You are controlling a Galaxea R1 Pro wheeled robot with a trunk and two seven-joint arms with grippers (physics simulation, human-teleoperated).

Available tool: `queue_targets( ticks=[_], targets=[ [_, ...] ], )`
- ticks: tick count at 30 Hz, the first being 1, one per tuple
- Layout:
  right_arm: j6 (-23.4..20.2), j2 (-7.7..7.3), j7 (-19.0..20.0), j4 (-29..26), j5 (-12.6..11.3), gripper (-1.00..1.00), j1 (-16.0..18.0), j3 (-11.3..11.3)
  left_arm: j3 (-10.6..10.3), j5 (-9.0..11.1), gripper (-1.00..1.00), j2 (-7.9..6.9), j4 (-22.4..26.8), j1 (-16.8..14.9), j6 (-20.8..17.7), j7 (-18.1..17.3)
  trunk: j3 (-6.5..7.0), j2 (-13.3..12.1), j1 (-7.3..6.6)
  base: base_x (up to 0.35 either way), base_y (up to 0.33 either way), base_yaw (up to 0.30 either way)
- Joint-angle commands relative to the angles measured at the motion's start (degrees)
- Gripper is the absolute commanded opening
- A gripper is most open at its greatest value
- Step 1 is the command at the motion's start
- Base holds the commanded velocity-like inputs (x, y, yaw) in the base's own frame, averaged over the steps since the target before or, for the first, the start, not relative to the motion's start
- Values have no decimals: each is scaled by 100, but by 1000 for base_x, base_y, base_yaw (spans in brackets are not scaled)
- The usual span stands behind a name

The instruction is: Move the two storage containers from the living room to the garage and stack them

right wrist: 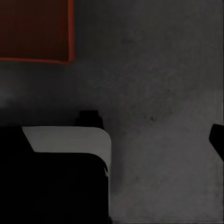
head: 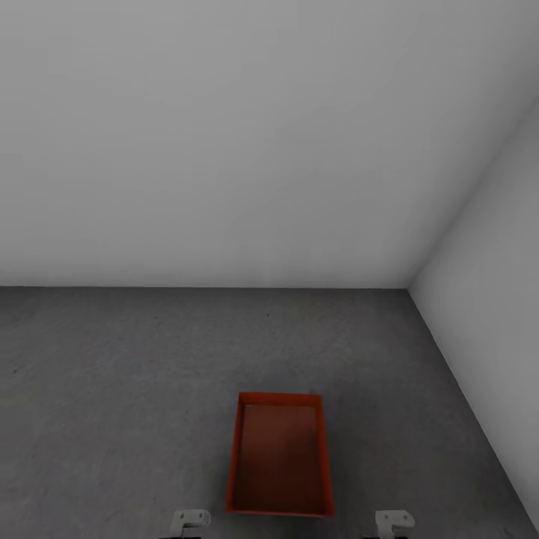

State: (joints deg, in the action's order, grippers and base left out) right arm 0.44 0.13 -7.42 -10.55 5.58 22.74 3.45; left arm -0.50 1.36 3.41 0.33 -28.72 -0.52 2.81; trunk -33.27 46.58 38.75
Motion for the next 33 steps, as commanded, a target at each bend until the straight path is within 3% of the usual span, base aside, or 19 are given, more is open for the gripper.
queue_targets(
  ticks=[1, 7, 17, 33],
  targets=[
    [6, -20, -3, 26, 55, 100, 3, 35, -9, 14, 100, 2, 2, -2, -7, 23, 14, -38, -22, 0, 0, 0],
    [15, -47, 3, 198, 7, 100, 3, 41, -4, 21, 100, -3, -1, -2, -43, 73, 122, -279, -154, 0, 0, 0],
    [141, 6, -4, 1147, -3, 100, 3, 50, -2, 23, 100, -39, -7, 279, -70, 88, 302, -680, -373, 0, 0, 0],
    [167, 70, -6, 1224, -12, 100, -14, 50, -2, 100, 100, -45, -7, 768, -71, 88, 589, -1322, -725, 0, 0, 0]
  ],
)
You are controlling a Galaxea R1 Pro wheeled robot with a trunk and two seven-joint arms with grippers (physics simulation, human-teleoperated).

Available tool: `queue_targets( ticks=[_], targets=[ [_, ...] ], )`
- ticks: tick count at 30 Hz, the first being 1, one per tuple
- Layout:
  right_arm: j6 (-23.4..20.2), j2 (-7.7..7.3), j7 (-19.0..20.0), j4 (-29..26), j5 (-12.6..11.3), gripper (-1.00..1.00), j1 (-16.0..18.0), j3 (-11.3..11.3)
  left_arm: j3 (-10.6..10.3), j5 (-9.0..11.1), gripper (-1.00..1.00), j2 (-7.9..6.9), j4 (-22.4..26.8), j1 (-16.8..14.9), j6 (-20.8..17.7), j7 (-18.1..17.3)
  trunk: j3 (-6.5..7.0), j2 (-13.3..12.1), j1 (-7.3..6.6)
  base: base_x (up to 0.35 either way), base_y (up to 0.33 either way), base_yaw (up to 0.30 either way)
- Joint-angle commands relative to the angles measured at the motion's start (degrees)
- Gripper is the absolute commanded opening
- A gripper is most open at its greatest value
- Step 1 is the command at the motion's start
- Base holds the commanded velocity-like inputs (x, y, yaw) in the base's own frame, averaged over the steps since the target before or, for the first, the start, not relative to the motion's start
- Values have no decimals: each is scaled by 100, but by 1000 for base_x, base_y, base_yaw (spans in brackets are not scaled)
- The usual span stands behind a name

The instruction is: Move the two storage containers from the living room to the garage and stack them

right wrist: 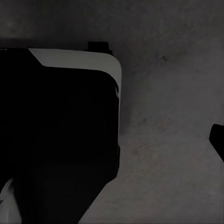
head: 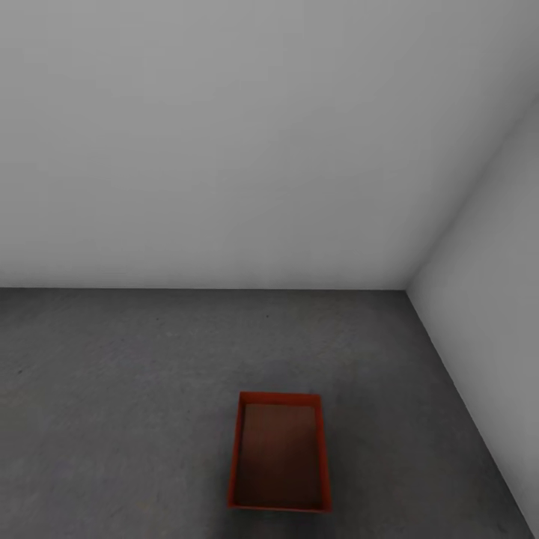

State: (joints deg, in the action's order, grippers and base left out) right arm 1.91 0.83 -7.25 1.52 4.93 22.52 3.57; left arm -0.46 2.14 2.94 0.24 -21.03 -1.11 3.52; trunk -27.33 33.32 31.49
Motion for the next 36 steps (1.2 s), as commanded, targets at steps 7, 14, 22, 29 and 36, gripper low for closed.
queue_targets(
  ticks=[7, 14, 22, 29, 36],
  targets=[
    [19, -3, -28, 16, 52, 100, 6, 38, -7, 122, 100, -48, 5, 67, 2, 11, 121, -277, -153, 0, 0, 0],
    [7, 6, -42, 16, 33, 100, 6, 38, -7, 137, 100, -72, 11, 72, 24, 14, 144, -277, -153, 0, 0, 0],
    [21, 5, -96, 15, 17, 100, 7, 43, -7, 138, 100, -69, 11, 72, 40, 9, 214, -277, -153, 0, 0, 0],
    [21, 8, -101, 15, 16, 100, 6, 47, -7, 138, 100, -46, 11, 72, 38, 8, 280, -277, -153, 0, 0, 0],
    [17, 5, -101, 15, 9, 100, 6, 53, -7, 137, 100, 17, 4, 74, 2, 10, 346, -277, -153, 0, 0, 0]
  ],
)
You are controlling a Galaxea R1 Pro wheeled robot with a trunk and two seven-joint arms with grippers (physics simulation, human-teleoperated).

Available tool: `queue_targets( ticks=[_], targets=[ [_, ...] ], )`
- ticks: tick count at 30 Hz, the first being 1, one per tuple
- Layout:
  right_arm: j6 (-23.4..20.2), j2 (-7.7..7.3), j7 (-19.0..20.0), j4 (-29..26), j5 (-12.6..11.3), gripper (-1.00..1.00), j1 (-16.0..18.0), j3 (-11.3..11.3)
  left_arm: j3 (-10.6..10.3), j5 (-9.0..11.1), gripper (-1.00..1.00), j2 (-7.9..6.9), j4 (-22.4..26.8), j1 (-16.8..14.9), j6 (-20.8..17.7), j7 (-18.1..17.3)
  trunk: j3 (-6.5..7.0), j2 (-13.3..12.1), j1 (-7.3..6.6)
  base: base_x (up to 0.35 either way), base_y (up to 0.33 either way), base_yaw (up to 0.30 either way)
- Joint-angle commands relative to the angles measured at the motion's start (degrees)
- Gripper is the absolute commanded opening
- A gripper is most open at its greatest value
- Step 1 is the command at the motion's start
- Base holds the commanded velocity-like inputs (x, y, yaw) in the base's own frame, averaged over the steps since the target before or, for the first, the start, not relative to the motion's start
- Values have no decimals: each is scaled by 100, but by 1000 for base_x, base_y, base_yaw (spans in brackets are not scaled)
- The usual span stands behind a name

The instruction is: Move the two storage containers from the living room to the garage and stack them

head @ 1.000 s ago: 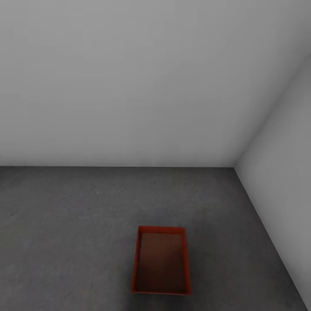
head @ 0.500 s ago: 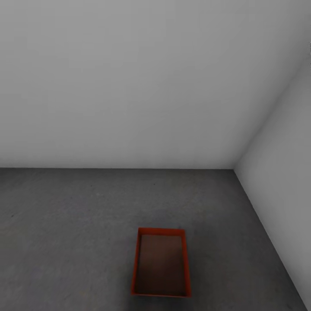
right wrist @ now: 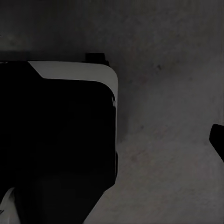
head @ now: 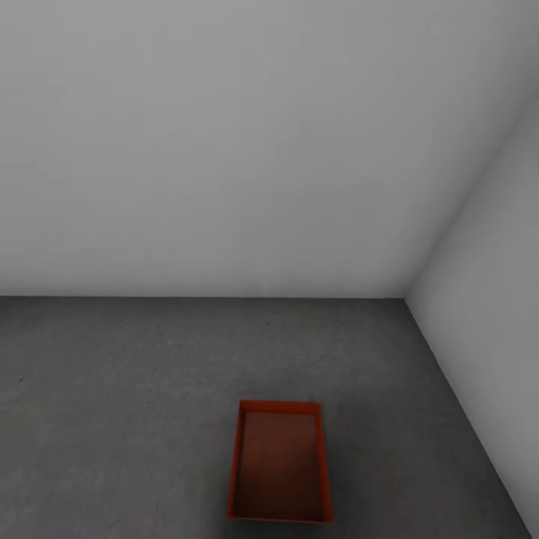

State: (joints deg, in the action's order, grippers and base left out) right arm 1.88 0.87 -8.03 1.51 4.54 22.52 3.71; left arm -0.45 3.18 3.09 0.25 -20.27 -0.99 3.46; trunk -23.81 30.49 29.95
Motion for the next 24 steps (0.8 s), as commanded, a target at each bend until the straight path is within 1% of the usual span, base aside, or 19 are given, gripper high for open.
queue_targets(
  ticks=[1, 4, 8, 11, 13, 15, 18, 24],
  targets=[
    [18, 1, -23, 16, 48, 100, 7, 40, -7, 33, 100, -1, 2, -1, -15, 17, 3, 6, 2, 0, 0, 0],
    [10, 1, -23, 16, 47, 100, 7, 42, -7, 34, 100, -12, 2, 43, -25, 20, 32, 6, 2, 0, 0, 0],
    [2, 7, -23, 20, 42, 100, 7, 47, -7, 29, 100, -30, 6, 175, 21, 9, 69, 6, 2, 0, 0, 0],
    [-4, 33, -23, 25, 39, 100, 7, 50, -7, 32, 100, -35, 4, 226, 16, 13, 97, 6, 2, 0, 0, 0],
    [-7, 47, -23, 28, 39, 100, 5, 50, -7, 31, 100, -32, 6, 240, 11, 13, 116, 6, 2, 0, 0, 0],
    [-4, 82, -28, 27, 38, 100, -101, 51, -7, 28, 100, -18, 8, 261, 7, 14, 135, 6, 2, 0, 0, 0],
    [3, 122, -28, 25, 38, 100, -170, 51, -7, 26, 100, -6, 9, 267, 8, 11, 163, 6, 2, 0, 0, 0],
    [9, 115, -25, 25, 45, 100, -192, 51, -13, 18, 100, 4, 10, 268, 11, -35, 220, 6, 2, 0, 0, 0]
  ],
)
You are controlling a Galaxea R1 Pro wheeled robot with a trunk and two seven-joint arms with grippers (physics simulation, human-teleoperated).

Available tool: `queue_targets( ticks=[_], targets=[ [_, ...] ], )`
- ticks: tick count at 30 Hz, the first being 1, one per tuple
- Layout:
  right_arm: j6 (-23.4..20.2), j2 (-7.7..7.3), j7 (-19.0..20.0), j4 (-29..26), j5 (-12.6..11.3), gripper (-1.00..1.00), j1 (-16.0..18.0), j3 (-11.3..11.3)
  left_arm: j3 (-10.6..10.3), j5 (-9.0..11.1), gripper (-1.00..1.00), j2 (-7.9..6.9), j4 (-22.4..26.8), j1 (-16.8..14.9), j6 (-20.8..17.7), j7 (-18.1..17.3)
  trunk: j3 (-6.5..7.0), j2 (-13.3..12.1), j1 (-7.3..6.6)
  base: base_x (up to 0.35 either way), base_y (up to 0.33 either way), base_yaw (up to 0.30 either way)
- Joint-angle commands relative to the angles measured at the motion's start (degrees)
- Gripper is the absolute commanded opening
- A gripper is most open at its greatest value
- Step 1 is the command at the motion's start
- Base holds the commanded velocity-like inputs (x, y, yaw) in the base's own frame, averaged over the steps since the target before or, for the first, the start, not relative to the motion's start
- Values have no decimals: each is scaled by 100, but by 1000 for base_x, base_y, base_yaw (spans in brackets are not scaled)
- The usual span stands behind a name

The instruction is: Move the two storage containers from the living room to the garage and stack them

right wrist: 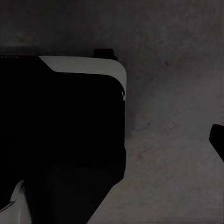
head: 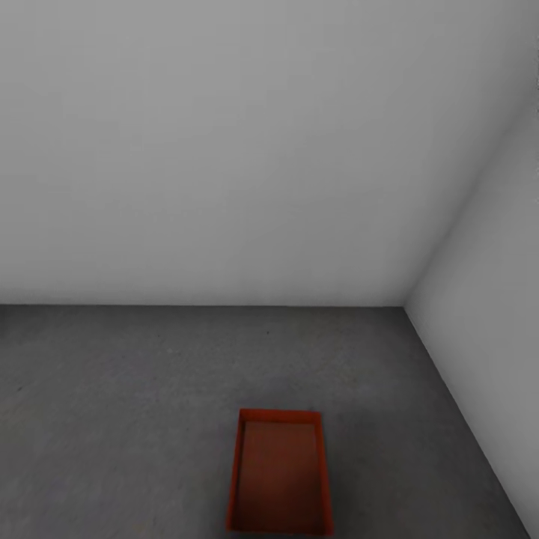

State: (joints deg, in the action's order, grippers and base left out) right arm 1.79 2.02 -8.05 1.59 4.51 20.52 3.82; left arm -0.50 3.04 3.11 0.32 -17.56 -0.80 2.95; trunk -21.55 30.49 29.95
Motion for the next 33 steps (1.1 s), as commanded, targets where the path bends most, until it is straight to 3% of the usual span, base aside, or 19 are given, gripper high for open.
queue_targets(
  ticks=[1, 23, 33],
  targets=[
    [22, -9, -22, 17, 49, 100, 6, 40, -7, 30, 100, -1, 3, -2, -2, 8, 3, 7, 2, 0, 0, 0],
    [8, 13, -21, 17, 59, 100, 4, 40, -3, 41, 100, 1, 3, -3, 27, 3, 210, 7, 2, 0, 0, 0],
    [23, 6, -21, 17, 55, 100, 4, 40, -11, 22, 100, -111, 3, -2, 27, 3, 304, 7, 2, 0, 0, 0]
  ],
)
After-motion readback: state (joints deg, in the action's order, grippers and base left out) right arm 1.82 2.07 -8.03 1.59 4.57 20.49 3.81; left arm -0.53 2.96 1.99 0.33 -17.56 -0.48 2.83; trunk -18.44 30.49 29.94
